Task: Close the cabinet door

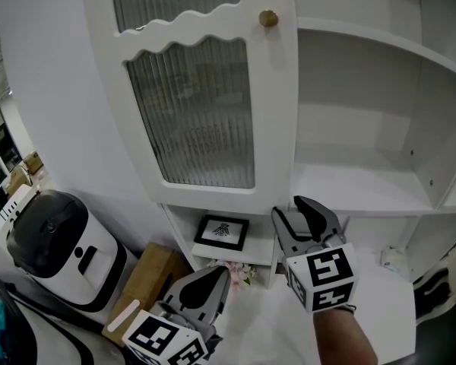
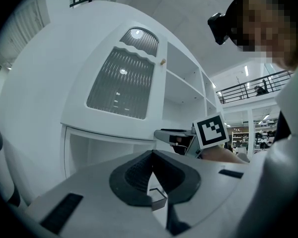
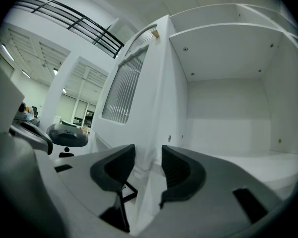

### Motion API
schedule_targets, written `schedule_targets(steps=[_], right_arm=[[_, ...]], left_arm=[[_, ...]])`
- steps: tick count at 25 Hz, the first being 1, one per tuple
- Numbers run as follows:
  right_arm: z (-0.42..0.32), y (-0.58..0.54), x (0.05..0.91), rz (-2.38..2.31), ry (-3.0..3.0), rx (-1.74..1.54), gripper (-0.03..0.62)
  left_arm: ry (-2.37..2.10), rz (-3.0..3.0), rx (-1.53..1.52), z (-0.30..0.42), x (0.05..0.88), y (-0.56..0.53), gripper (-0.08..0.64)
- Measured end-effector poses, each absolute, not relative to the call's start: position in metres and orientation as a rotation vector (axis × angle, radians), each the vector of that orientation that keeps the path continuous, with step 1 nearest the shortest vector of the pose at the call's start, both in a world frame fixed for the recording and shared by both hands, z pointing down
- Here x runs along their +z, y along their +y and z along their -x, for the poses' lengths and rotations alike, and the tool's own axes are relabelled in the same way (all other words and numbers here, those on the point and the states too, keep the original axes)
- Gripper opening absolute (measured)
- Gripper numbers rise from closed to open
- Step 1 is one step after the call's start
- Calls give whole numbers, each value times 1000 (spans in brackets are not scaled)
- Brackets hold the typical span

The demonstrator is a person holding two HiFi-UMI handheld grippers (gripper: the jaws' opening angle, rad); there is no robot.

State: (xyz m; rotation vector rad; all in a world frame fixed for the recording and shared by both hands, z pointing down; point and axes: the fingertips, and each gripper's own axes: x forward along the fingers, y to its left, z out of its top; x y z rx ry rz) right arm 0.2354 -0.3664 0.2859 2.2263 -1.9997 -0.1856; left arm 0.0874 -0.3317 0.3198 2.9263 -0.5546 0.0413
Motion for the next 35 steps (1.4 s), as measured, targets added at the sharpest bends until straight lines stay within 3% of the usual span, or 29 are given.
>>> schedule_targets(steps=[7,9,18,35], right_arm=[[-229,-357,290,-2221,-1935,-171,69],[-227,-350,290,-2229,-1916,-174,15],[-171,-308,286,-2139,-2189,-47,6],[-77,-198,290,-2134,-2171,-64,5]], left_arm=[[-561,-2940,21,-73,310,-319,3],[-561,-2945,14,-68,307,-315,3],[-511,-2961,-22,-43,300,-288,3],[-371,-2999,-18,22,299,-208,3]])
